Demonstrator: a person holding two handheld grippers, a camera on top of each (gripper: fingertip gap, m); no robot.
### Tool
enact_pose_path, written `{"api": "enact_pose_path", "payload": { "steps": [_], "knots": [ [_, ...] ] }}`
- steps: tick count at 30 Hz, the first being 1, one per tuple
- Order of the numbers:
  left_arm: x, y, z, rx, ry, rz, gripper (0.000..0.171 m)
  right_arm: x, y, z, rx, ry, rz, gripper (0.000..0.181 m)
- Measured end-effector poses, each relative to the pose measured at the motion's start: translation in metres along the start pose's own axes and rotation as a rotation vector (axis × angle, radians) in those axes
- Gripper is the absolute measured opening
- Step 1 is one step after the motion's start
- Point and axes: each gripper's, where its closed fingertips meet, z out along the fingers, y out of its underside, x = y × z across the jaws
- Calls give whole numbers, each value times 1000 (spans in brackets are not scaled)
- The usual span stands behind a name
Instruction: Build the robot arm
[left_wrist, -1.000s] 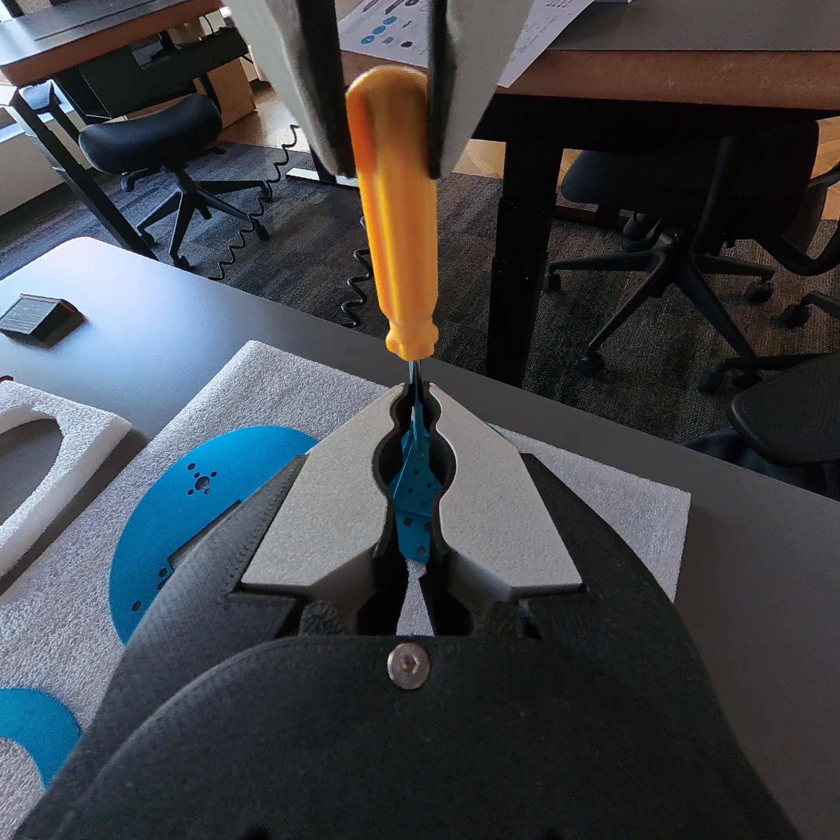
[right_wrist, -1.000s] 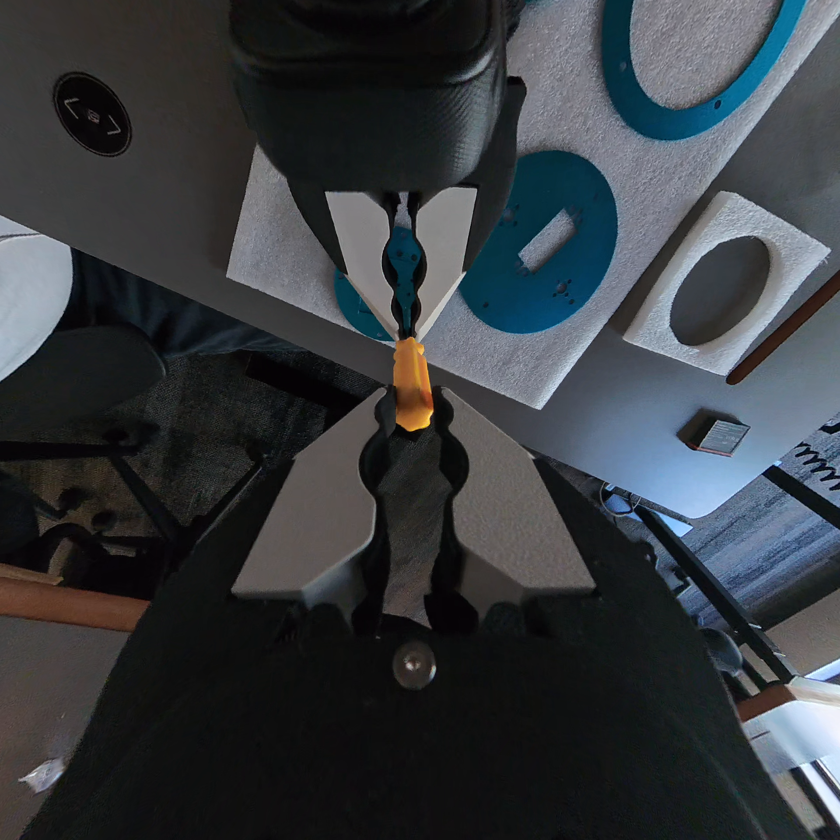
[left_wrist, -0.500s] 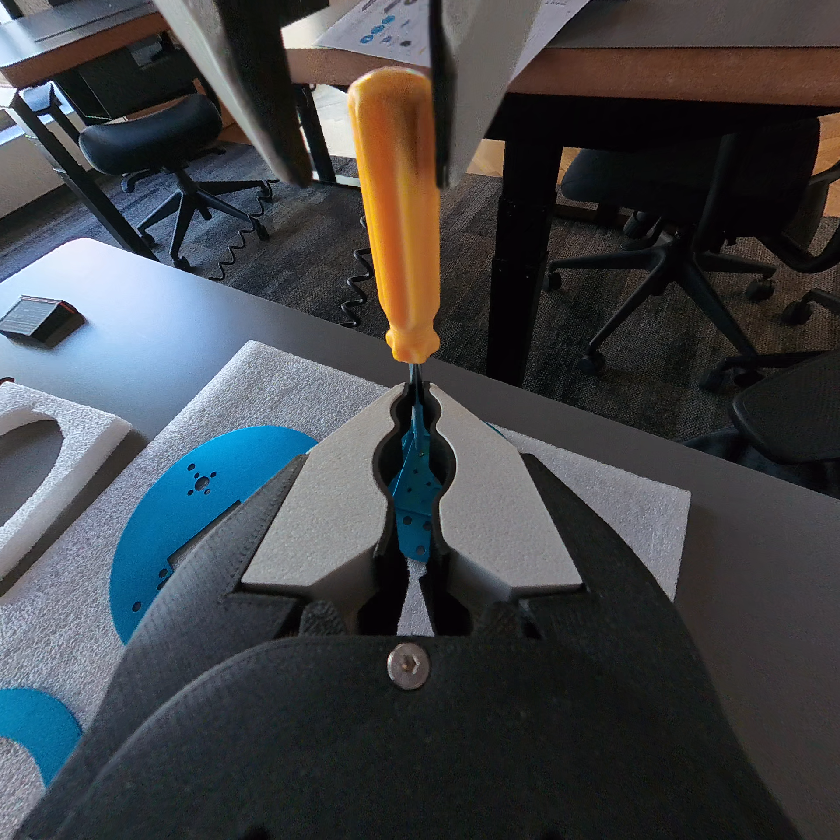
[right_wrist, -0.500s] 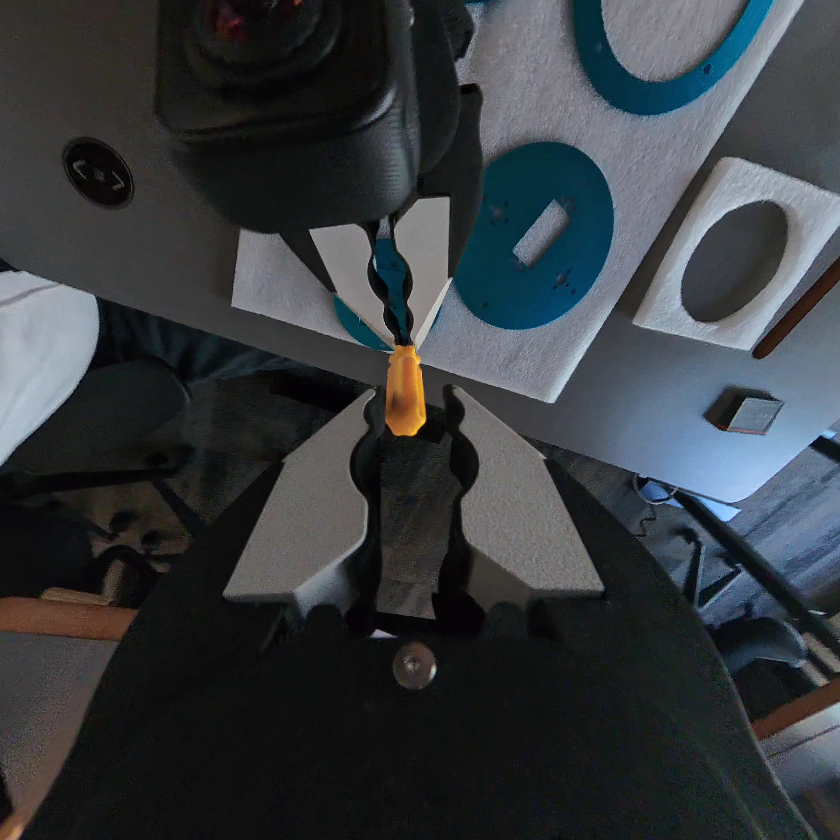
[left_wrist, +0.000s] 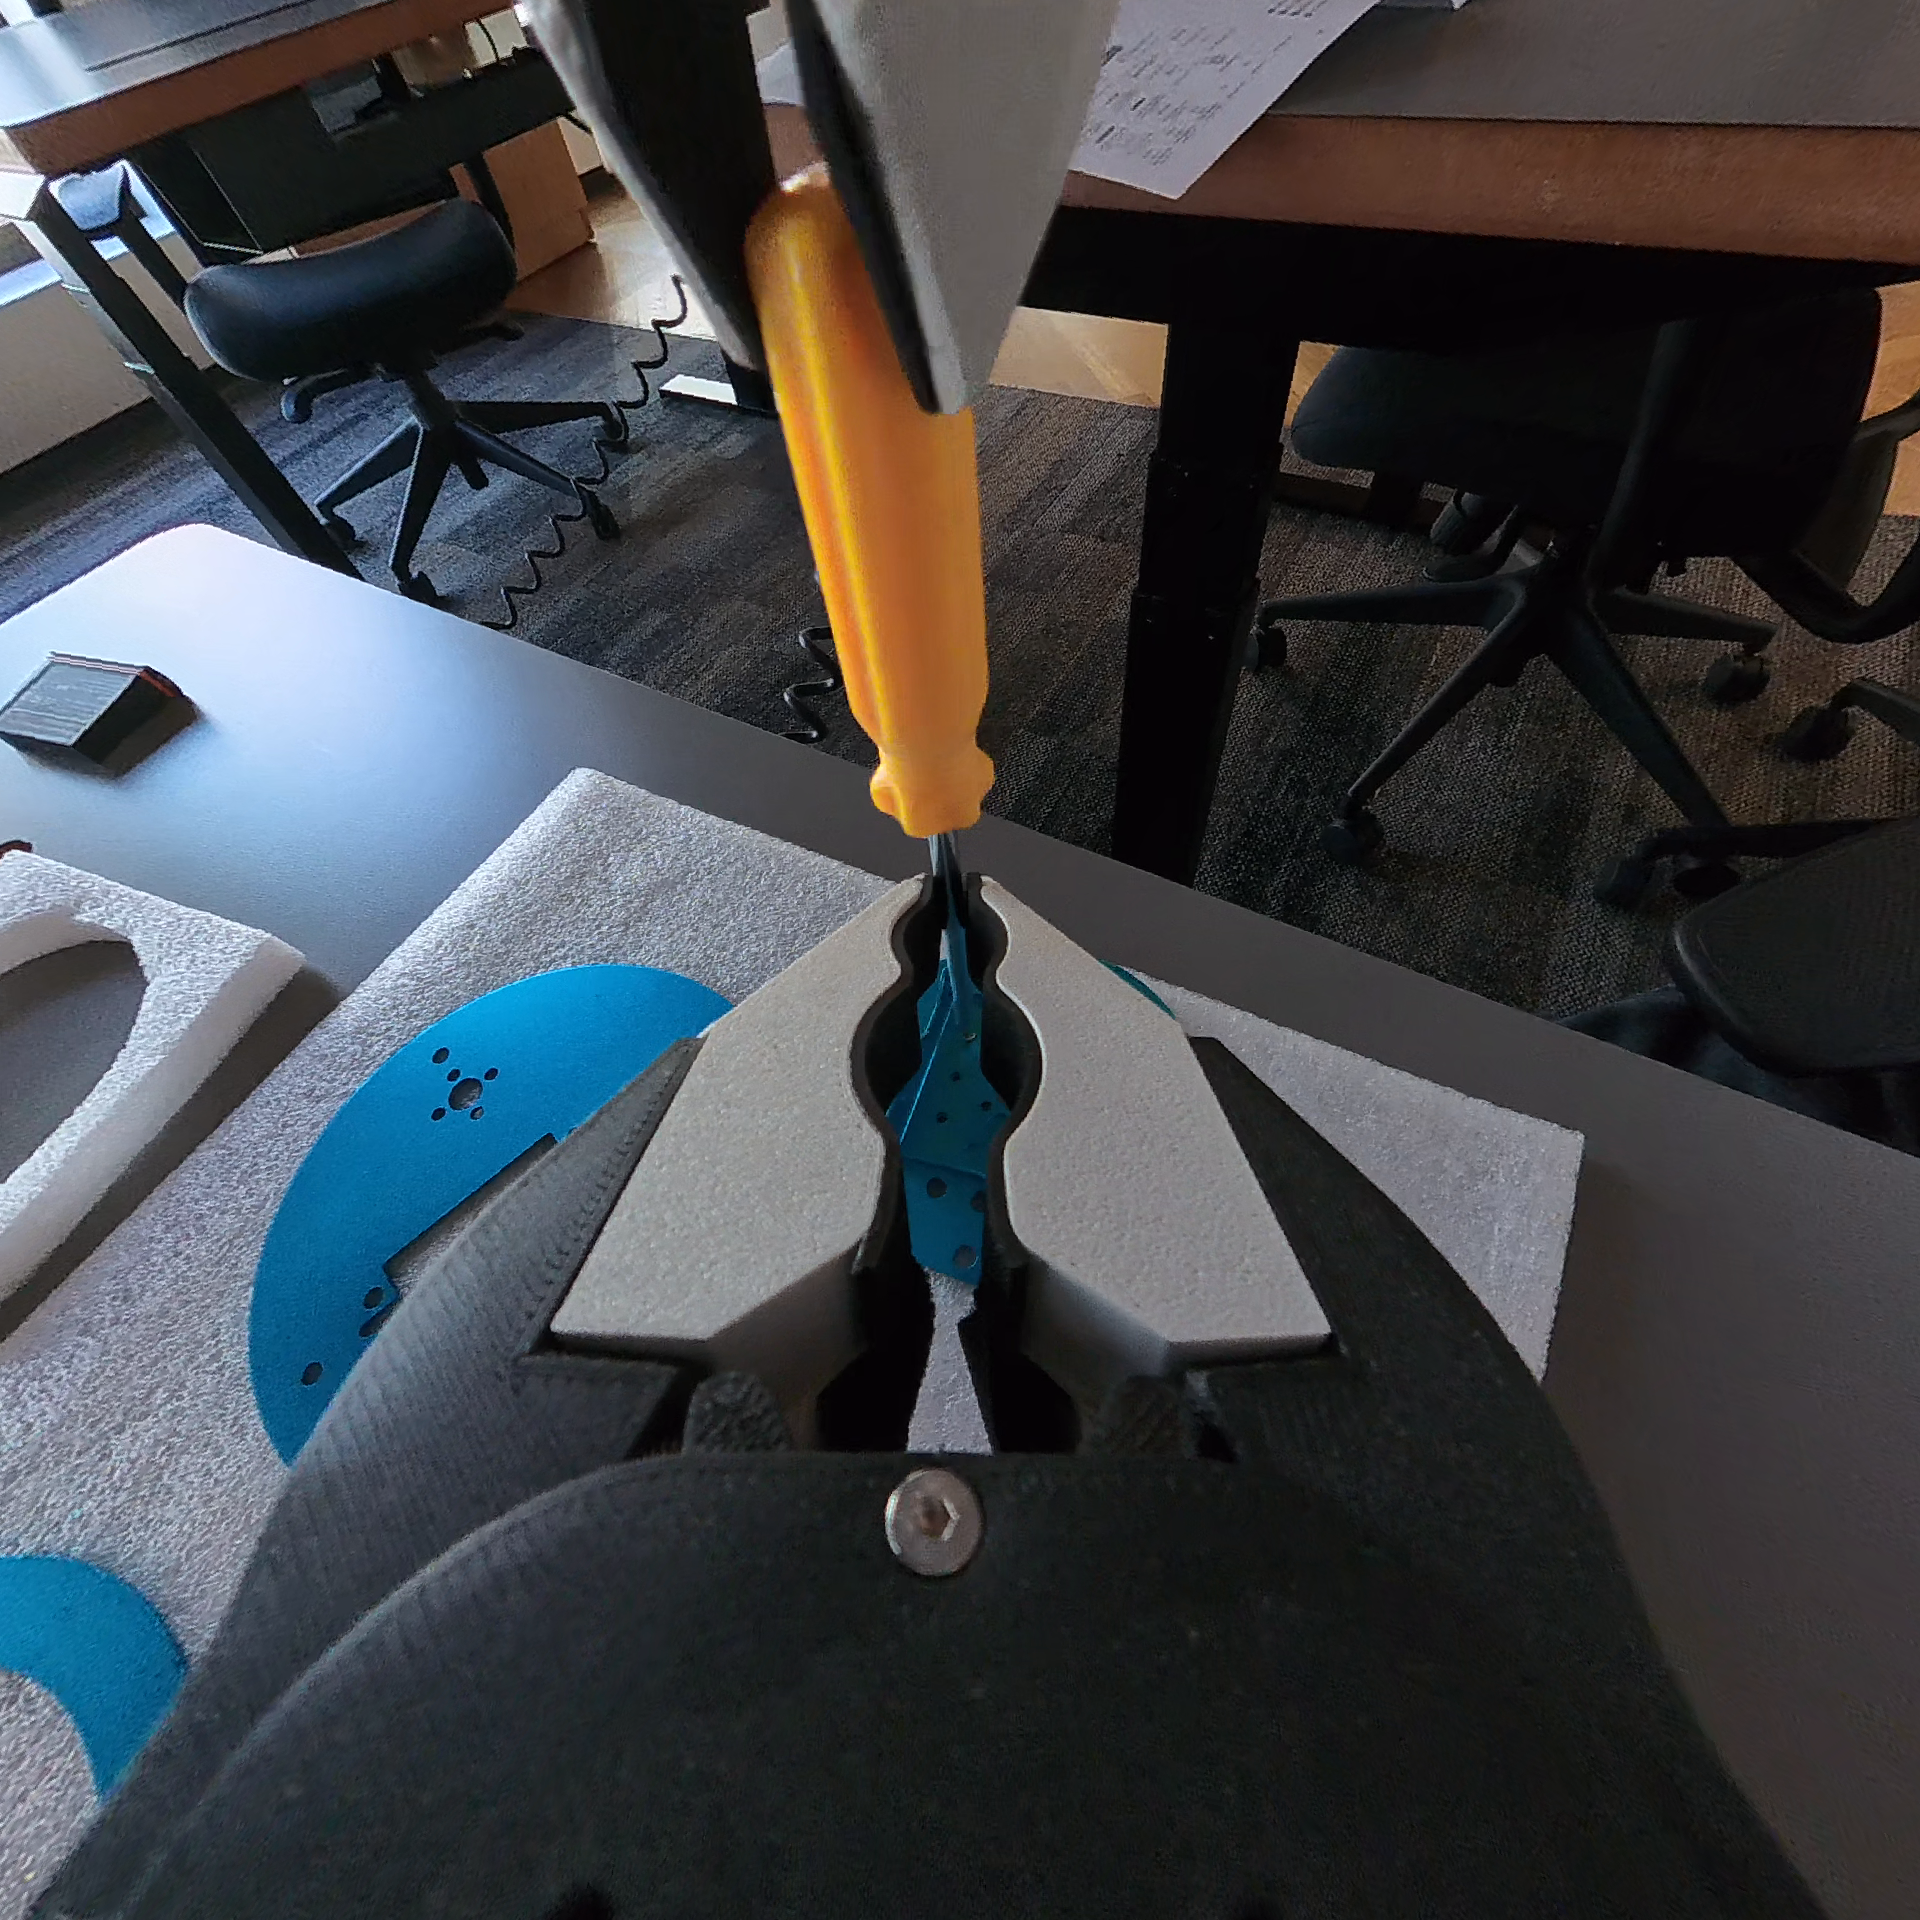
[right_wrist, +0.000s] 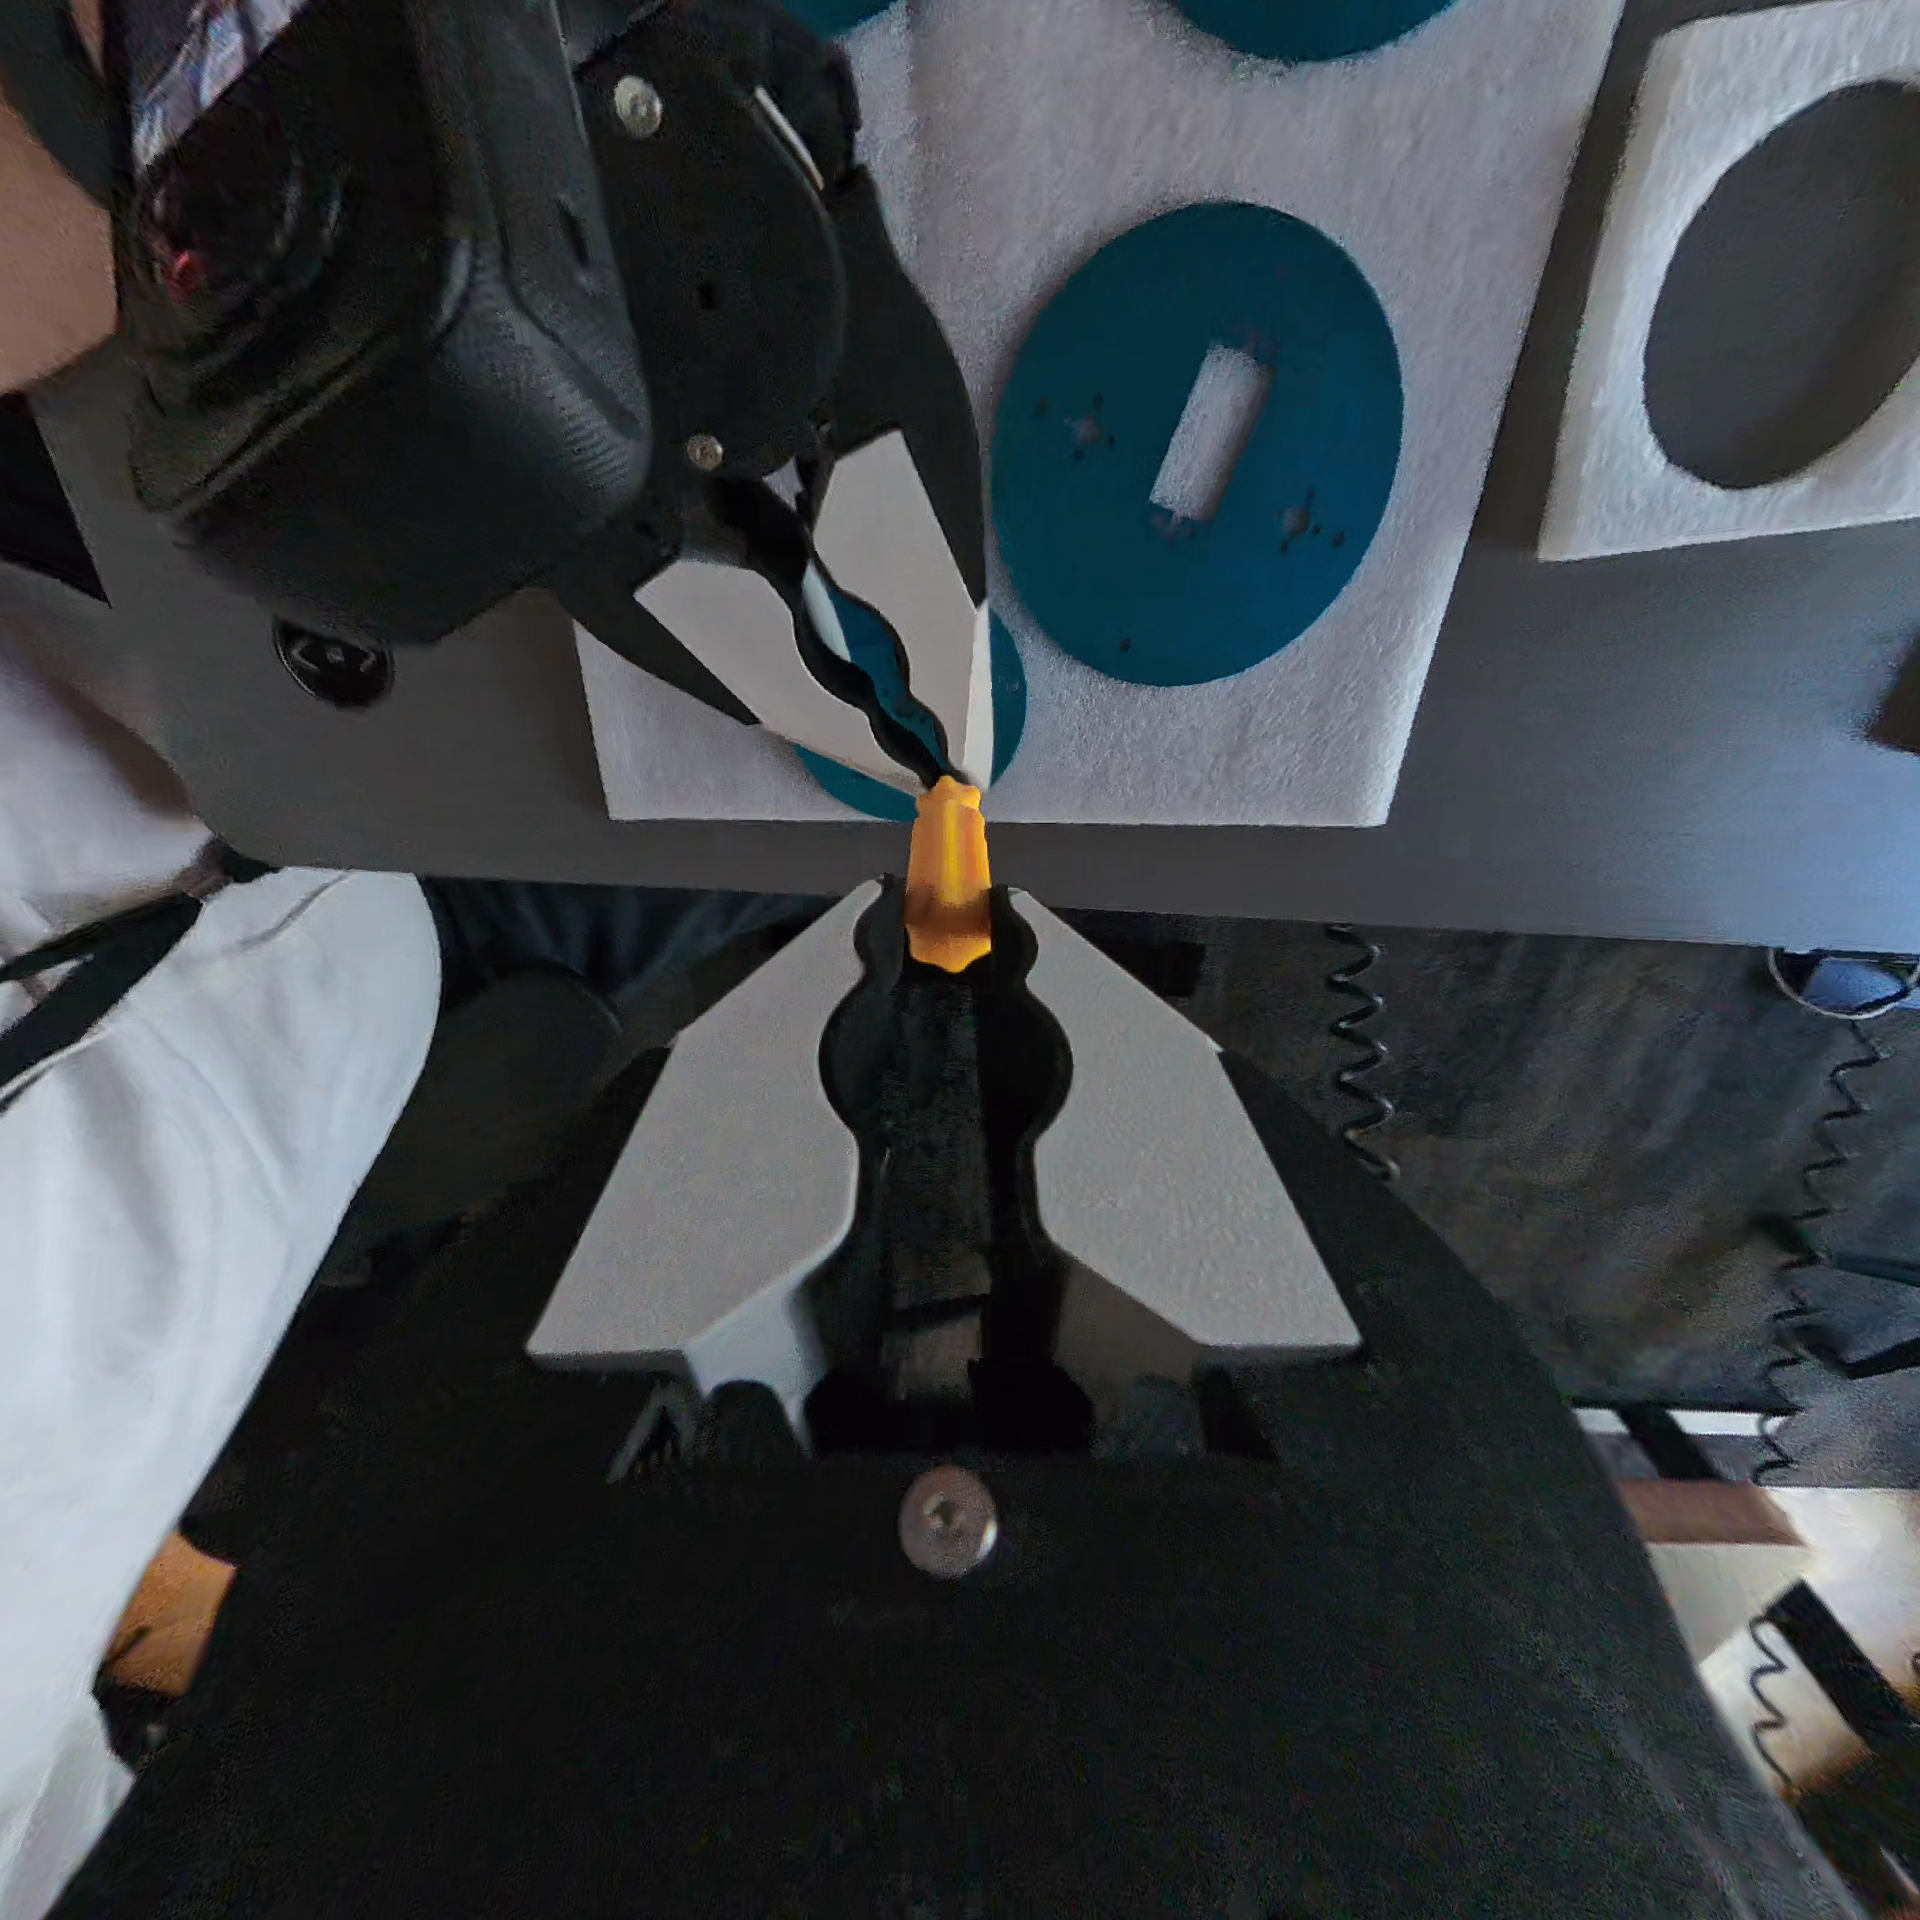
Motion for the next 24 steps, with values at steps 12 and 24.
{"api": "enact_pose_path", "payload": {
  "steps": [12,24],
  "knots": [
    [1,0,1,0,4,7,3,-7,0,-3,0,94,-433,11],
    [0,0,1,-1,2,2,2,1,7,1,-45,55,-285,17]
  ]
}}
